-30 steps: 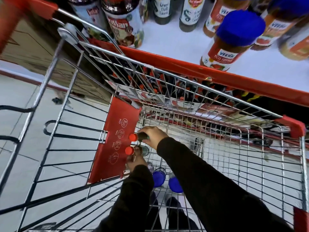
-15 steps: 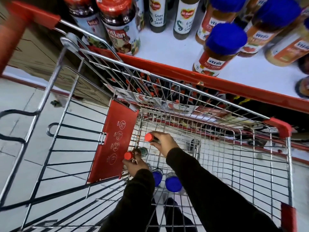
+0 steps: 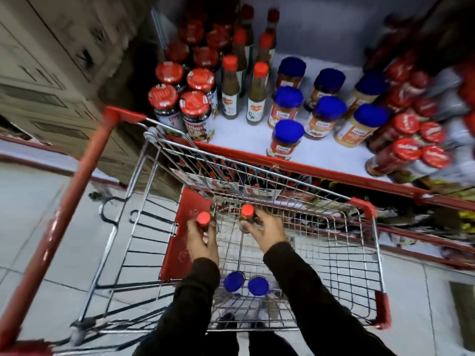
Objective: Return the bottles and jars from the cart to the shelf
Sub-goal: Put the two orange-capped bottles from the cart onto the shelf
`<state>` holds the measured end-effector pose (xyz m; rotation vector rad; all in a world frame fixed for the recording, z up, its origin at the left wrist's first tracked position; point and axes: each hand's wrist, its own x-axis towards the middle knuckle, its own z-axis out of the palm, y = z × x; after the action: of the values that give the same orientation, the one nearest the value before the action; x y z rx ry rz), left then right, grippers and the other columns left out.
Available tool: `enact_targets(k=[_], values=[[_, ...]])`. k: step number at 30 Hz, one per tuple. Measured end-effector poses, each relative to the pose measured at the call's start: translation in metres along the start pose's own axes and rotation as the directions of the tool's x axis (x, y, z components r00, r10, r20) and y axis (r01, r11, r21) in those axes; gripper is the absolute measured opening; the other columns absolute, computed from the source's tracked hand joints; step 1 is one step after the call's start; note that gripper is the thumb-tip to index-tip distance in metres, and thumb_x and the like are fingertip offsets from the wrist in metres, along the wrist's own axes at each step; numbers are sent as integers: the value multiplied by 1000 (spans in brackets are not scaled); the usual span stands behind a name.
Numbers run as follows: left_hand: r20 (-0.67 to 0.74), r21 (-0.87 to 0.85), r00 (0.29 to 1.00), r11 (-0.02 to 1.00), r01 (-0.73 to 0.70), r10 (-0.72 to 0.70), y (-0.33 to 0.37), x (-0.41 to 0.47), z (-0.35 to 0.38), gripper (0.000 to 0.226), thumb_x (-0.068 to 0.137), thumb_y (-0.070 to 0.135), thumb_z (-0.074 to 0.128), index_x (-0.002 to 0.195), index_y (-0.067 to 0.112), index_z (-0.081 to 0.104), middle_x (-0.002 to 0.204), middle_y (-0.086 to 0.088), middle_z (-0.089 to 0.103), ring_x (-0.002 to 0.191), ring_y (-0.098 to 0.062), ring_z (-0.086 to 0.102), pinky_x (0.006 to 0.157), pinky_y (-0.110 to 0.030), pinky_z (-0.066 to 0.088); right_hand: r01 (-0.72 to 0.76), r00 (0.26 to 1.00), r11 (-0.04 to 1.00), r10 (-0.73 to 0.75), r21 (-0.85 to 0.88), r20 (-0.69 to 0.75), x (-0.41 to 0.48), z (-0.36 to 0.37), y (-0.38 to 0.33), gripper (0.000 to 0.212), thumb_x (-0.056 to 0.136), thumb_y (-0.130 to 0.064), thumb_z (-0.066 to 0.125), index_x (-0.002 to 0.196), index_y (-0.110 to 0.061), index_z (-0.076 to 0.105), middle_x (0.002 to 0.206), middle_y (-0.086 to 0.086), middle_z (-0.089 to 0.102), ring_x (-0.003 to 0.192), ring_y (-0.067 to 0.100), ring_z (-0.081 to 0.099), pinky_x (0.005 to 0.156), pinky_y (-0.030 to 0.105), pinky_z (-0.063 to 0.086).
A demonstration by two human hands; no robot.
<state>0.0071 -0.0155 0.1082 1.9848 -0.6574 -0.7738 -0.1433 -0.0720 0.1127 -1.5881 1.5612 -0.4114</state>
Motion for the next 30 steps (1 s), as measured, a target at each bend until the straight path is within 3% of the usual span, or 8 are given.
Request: enact_targets(k=[3,7,8,12,15,23,27,30], values=[[58,-42,990,992,-123,125,30,9,-17,21,91,21,65,107,29,55,96,5,67,92,-7,61,86,-27,49,51,997,999,-51,2,-61,-2,-21,-28,45,83,-41,71,122,-18,66,112,6,75,102,21,68,96,38,54],[117,-170,967,964,-204,225,73,23,-27,33,91,20,65,123,13,60,118,-7,68,111,-21,63,103,-35,48,161,959,986,-168,-46,-227,-1,-49,-64,38,81,-45,73,110,-21,72,98,1,77,88,9,64,78,0,37],[117,-192,960,954,-229,254,84,27,-29,34,91,20,65,124,12,60,120,-8,68,111,-20,63,103,-35,48,196,939,978,-206,-64,-276,0,-56,-74,37,79,-44,74,107,-20,74,96,1,78,87,8,64,76,0,35],[84,-219,925,912,-346,371,129,36,-34,34,91,24,65,123,13,63,110,7,68,96,22,59,90,-5,47,262,896,965,-242,5,-372,5,-79,-106,38,74,-47,76,102,-22,74,97,-3,77,95,11,69,90,21,52],[80,-206,886,877,-433,457,160,46,-33,35,91,26,65,124,14,63,111,13,65,98,31,51,81,7,39,259,885,965,-215,52,-412,15,-94,-127,42,71,-55,73,100,-25,72,91,-4,76,86,14,71,82,31,60],[113,-120,840,846,-519,531,218,97,-8,44,91,28,66,128,5,60,128,-6,63,115,-17,59,80,9,36,221,861,975,-199,-9,-468,66,-114,-161,32,77,-39,76,103,-20,72,94,-1,75,88,15,66,83,33,59],[165,-18,833,846,-533,528,220,119,6,37,91,28,65,122,8,64,116,-11,69,106,-25,64,93,-31,53,140,896,988,-156,-68,-416,88,-111,-164,30,80,-35,75,104,-18,70,99,4,76,94,23,69,85,28,50],[202,45,834,846,-532,514,215,127,13,36,91,26,64,122,10,64,115,-11,69,105,-27,64,92,-37,53,92,907,988,-134,-123,-398,97,-109,-164,29,81,-33,75,104,-16,69,99,7,76,92,27,69,82,31,50]])
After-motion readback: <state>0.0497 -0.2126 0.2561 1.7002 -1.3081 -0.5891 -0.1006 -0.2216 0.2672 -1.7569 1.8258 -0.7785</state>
